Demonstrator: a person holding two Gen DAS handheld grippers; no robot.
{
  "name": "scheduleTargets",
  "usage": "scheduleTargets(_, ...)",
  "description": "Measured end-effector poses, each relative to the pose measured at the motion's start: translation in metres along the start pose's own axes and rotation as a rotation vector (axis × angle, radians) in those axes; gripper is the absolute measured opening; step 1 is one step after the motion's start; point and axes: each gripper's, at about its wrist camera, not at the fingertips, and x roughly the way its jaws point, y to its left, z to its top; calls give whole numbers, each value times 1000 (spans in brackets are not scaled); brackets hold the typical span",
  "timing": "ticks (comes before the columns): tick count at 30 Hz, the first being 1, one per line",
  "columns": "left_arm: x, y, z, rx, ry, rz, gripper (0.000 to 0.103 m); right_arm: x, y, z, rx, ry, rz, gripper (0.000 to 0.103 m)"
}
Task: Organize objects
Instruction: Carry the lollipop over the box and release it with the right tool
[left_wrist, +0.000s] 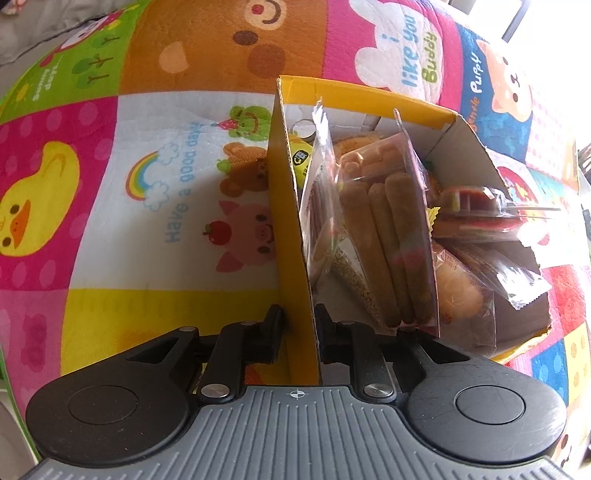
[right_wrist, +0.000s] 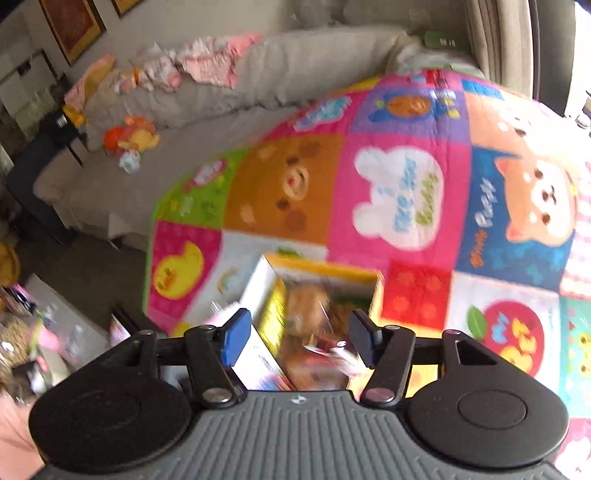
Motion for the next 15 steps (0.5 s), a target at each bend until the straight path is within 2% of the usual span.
scheduleTargets(2,0,-5,2,12,-1,14,22,9,-5,-15,-29,31,-51,59)
scheduleTargets(6,4,-14,9,26,3,33,23,23,-14,-44,-62,91,-96,59)
scheduleTargets(15,27,-38,36,47,-3,23,23,56,-37,-82,-117,150,-185,59)
